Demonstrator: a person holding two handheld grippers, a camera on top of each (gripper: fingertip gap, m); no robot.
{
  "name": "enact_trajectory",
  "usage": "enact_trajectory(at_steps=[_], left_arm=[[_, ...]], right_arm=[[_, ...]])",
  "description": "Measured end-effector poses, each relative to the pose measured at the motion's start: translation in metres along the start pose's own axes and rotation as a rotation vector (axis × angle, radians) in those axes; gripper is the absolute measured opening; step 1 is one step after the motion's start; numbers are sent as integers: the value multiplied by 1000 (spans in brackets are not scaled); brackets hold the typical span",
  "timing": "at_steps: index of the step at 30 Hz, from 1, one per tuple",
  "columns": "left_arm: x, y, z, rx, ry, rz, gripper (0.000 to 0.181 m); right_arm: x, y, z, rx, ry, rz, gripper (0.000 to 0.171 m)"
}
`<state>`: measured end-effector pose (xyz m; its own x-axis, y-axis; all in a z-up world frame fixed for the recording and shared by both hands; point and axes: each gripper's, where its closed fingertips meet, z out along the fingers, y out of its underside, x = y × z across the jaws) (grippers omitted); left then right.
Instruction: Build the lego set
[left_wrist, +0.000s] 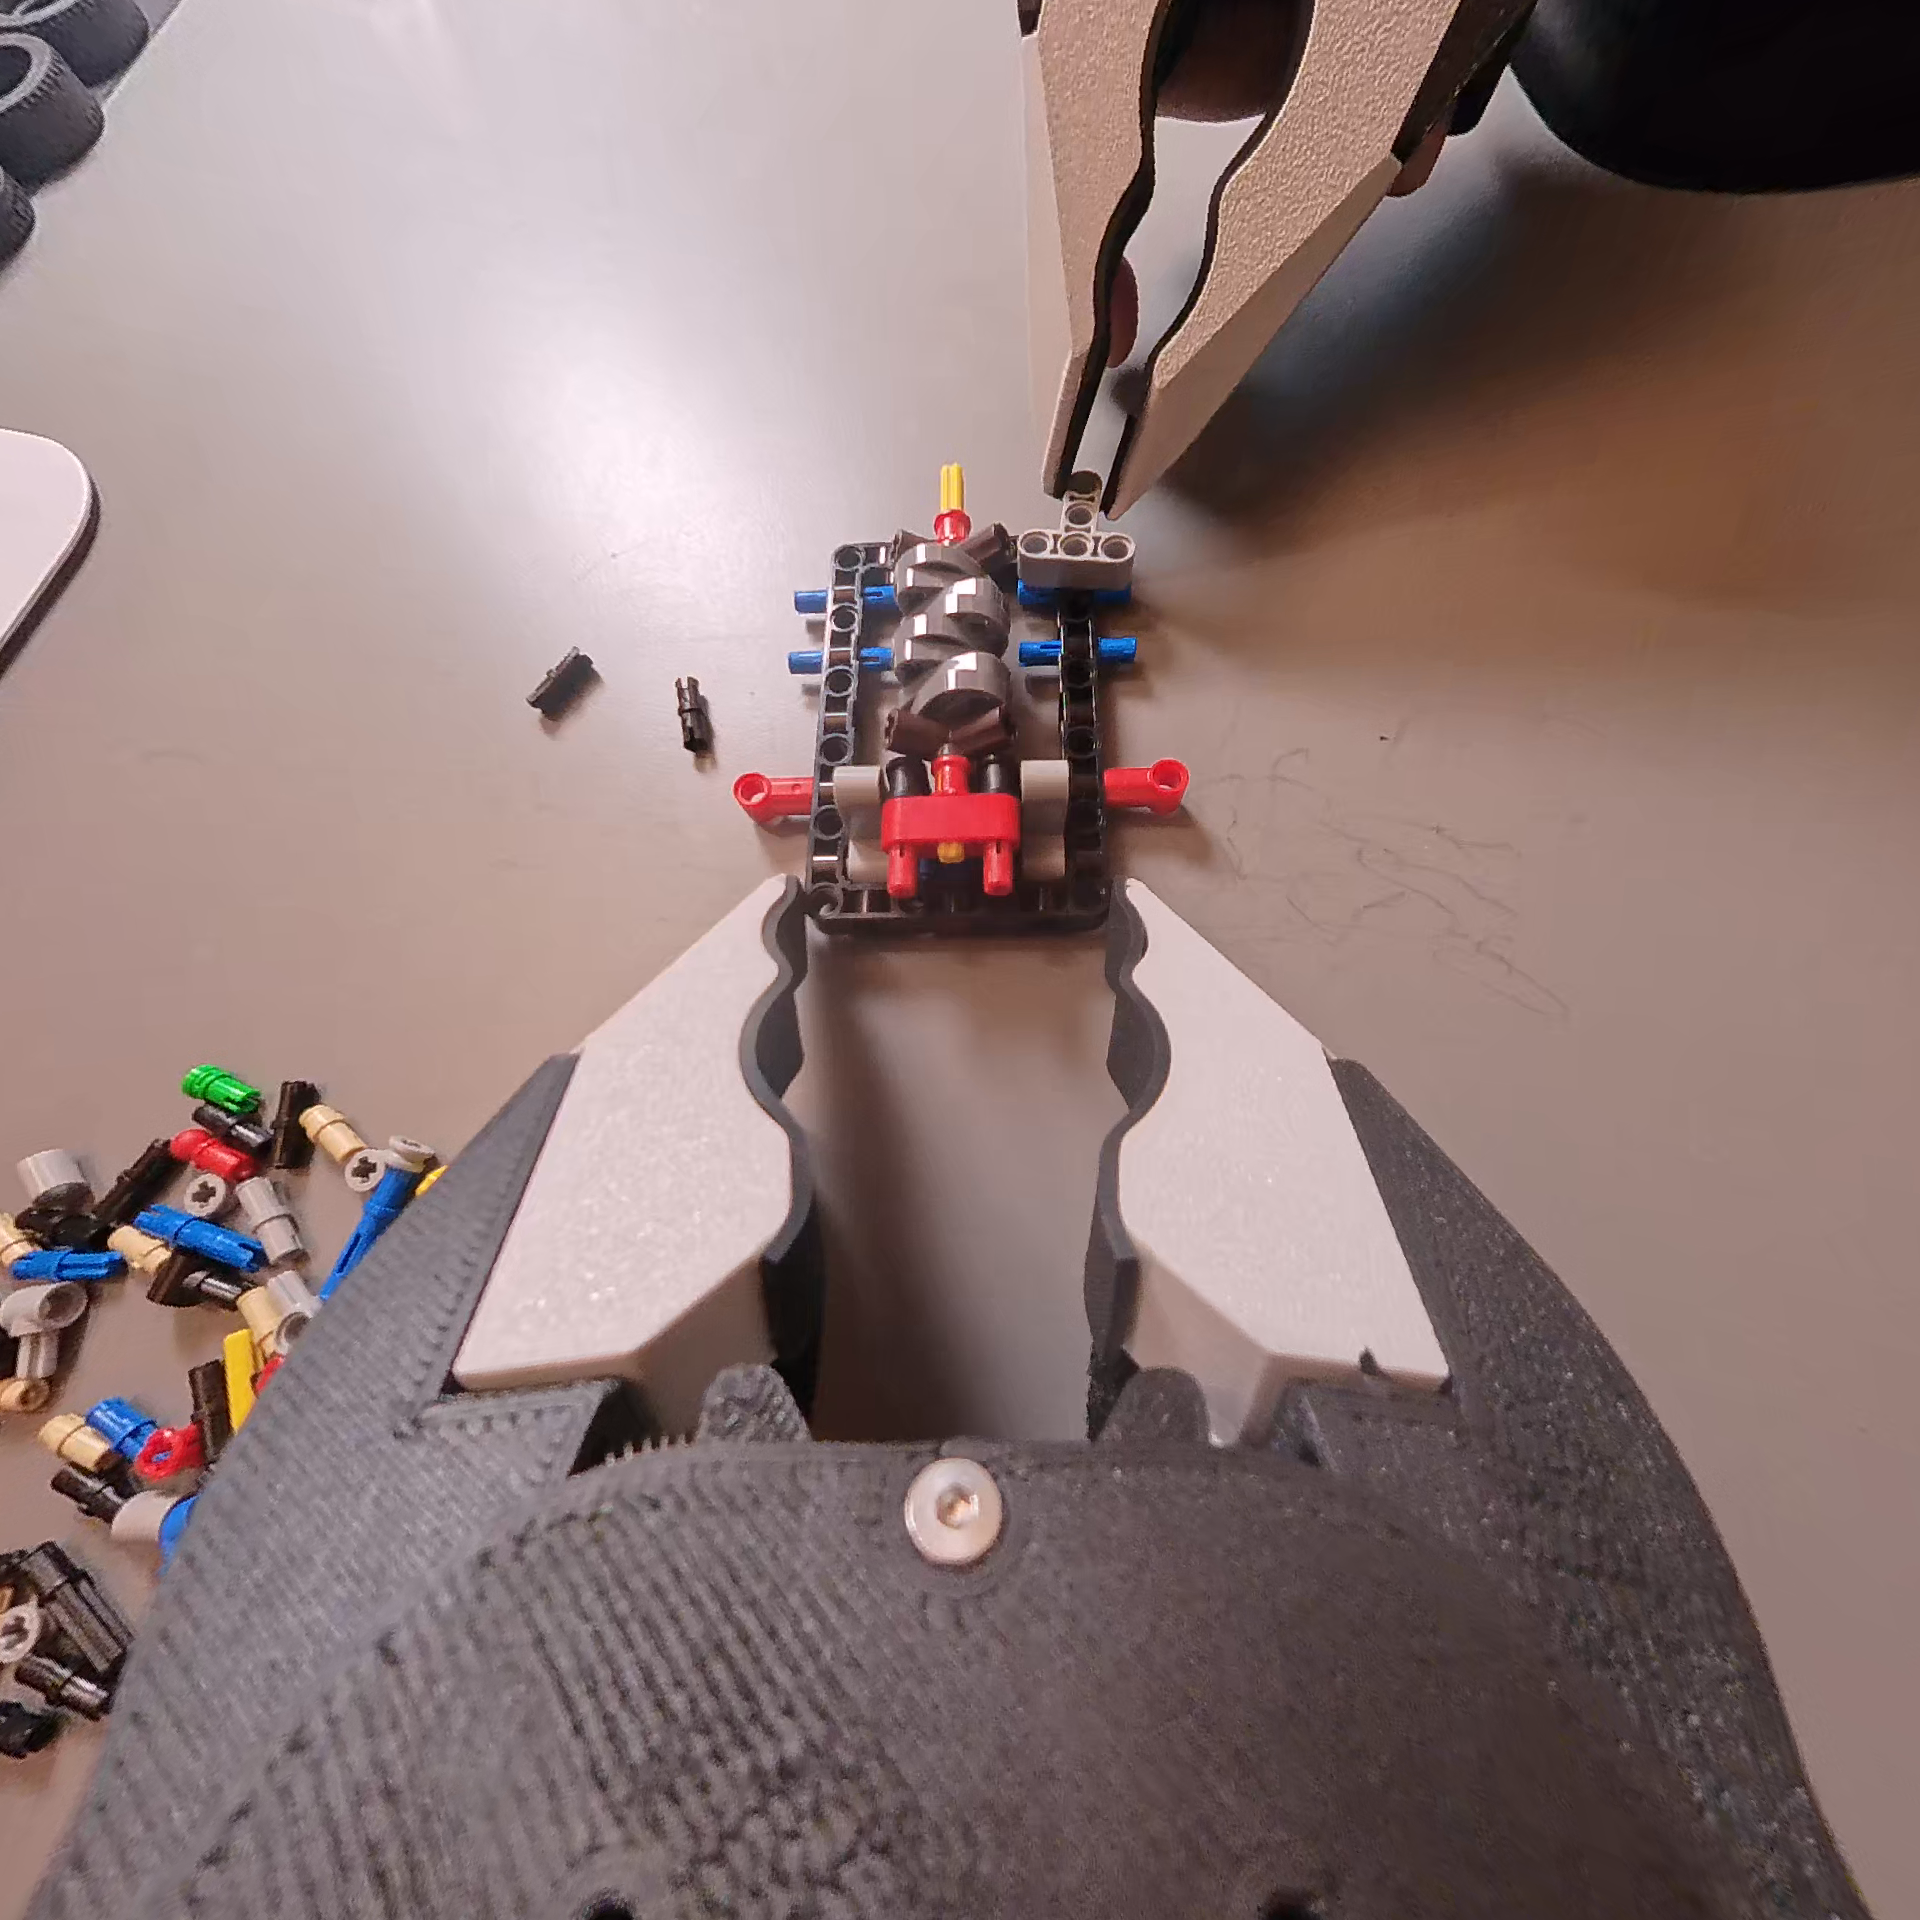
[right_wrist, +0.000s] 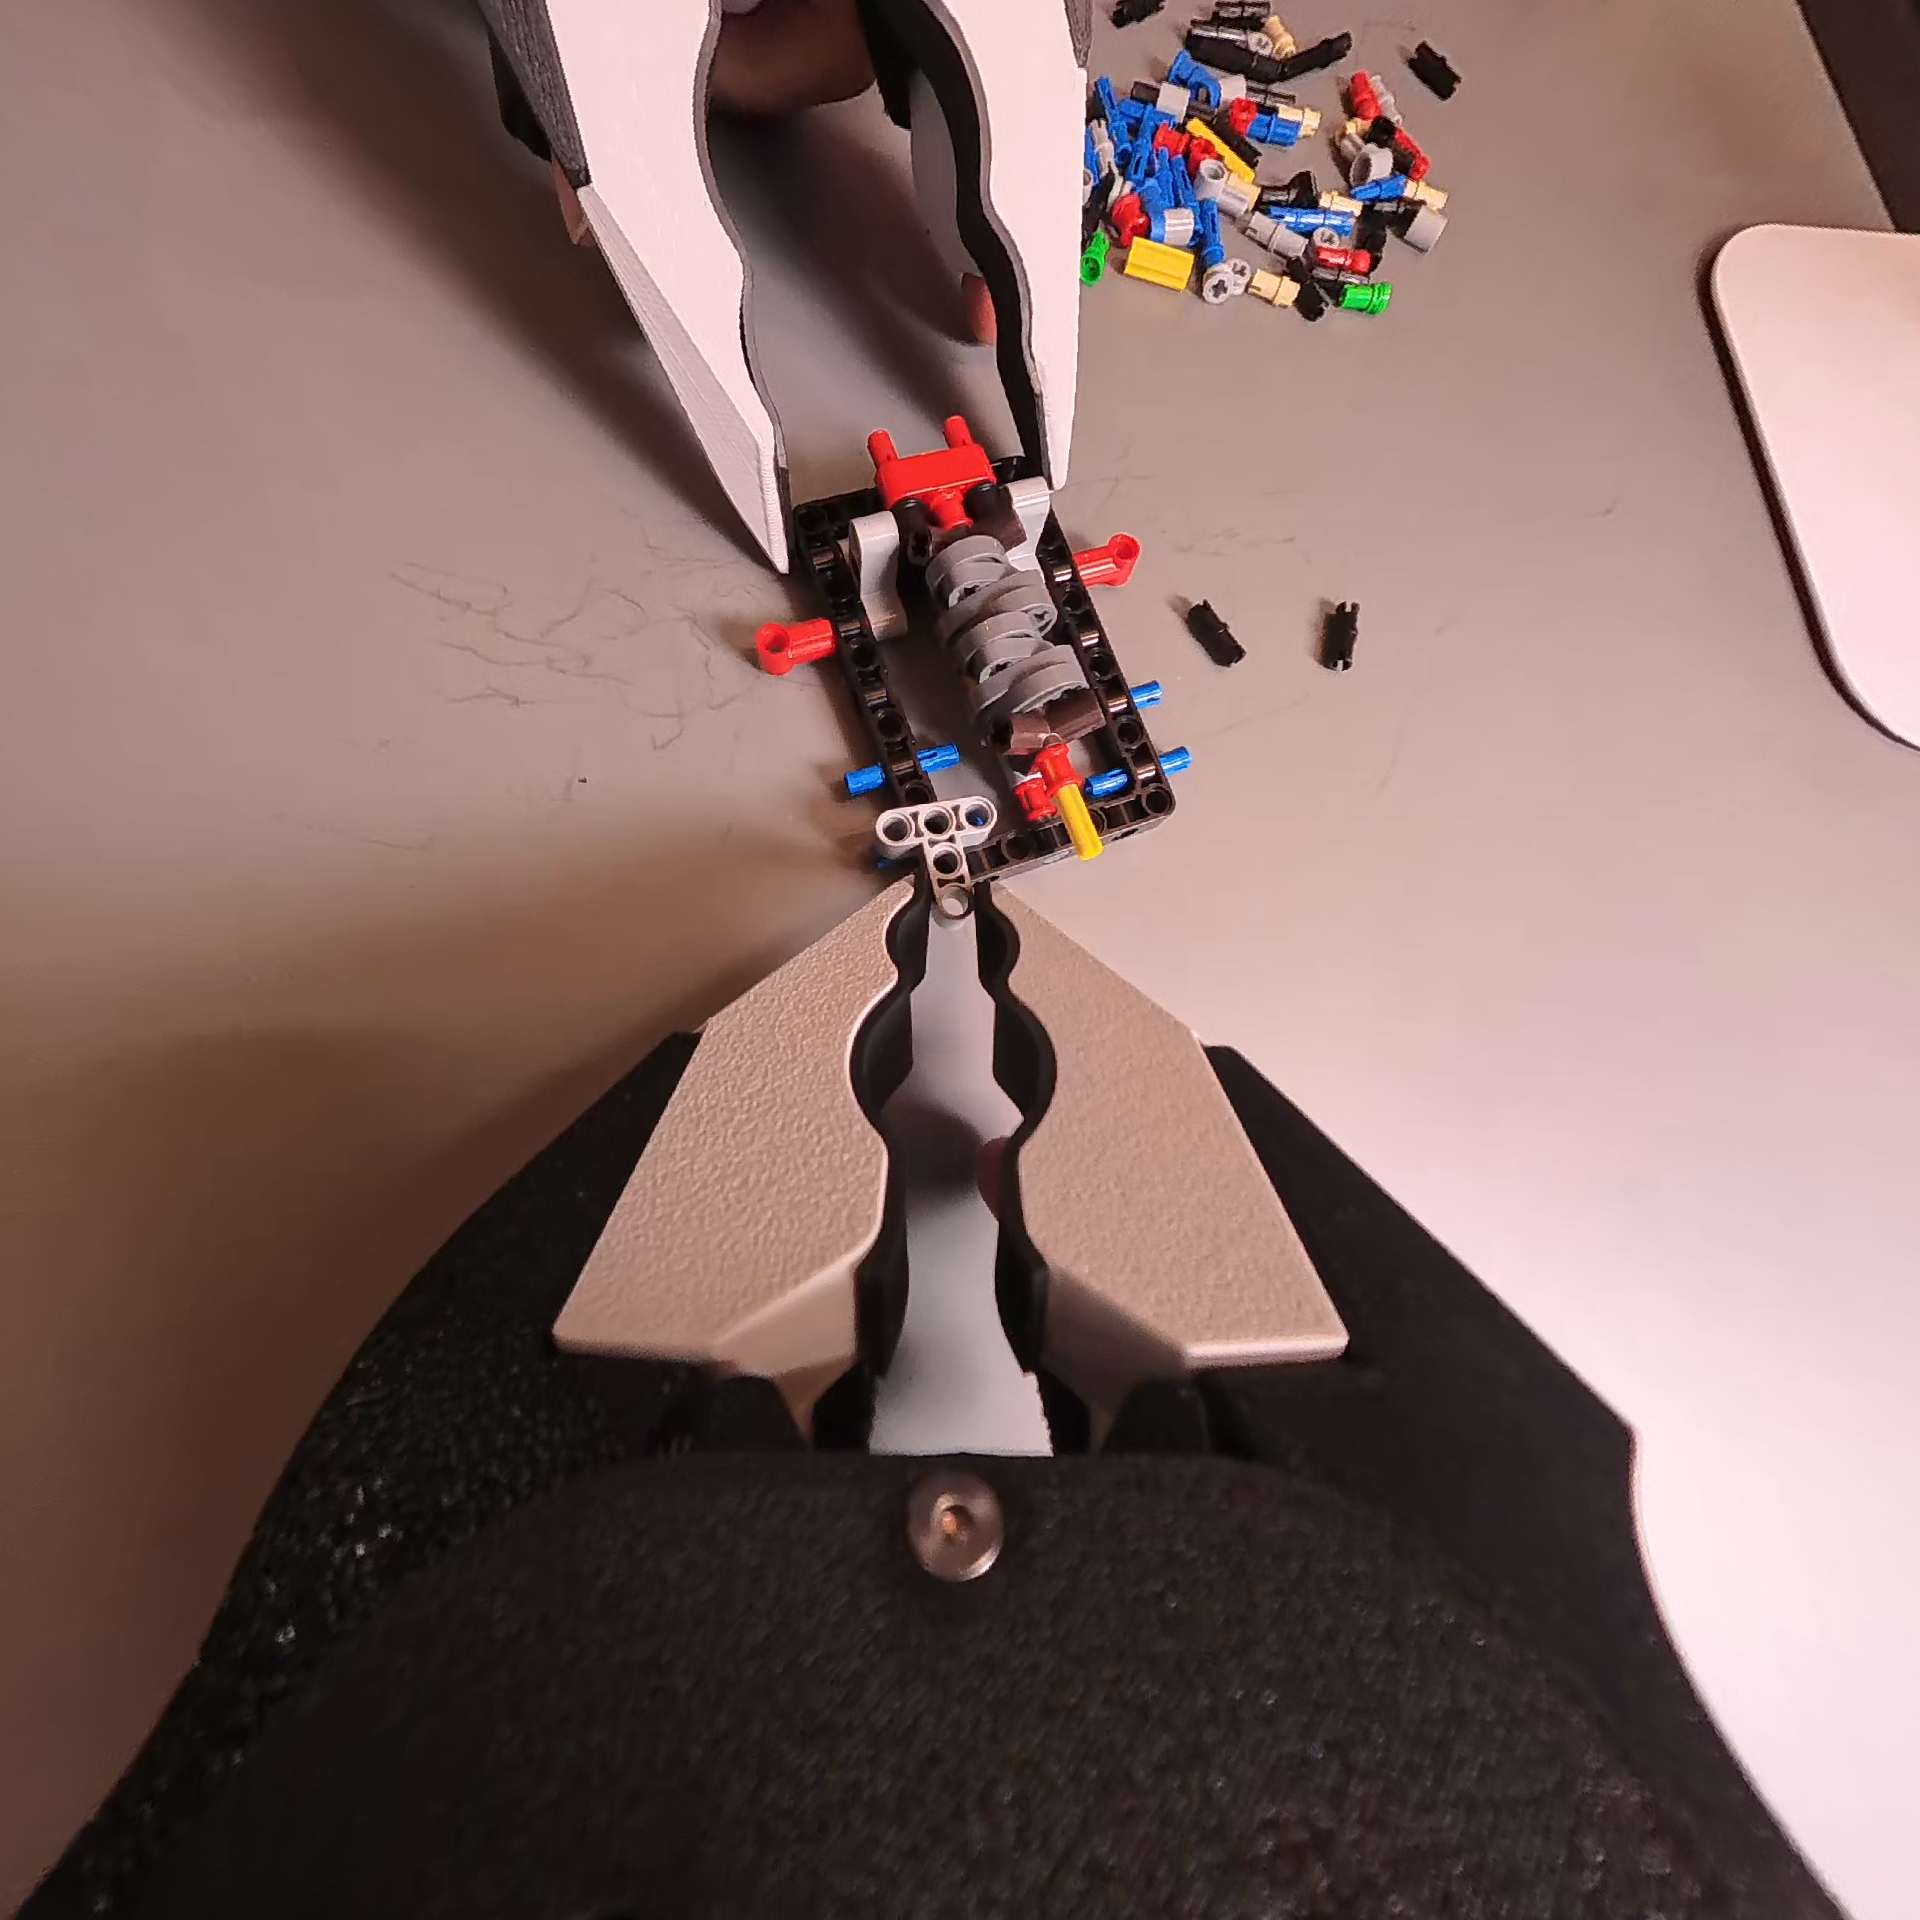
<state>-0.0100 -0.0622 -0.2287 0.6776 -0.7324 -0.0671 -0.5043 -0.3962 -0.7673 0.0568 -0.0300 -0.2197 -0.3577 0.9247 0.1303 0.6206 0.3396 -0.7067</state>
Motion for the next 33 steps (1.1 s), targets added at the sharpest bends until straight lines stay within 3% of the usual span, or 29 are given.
enact_trajectory(at_steps=[33], left_arm=[[-2, 3, -4, 11, 86, 90, 57]], right_arm=[[0, 4, -2, -46, -17, 24, 6]])
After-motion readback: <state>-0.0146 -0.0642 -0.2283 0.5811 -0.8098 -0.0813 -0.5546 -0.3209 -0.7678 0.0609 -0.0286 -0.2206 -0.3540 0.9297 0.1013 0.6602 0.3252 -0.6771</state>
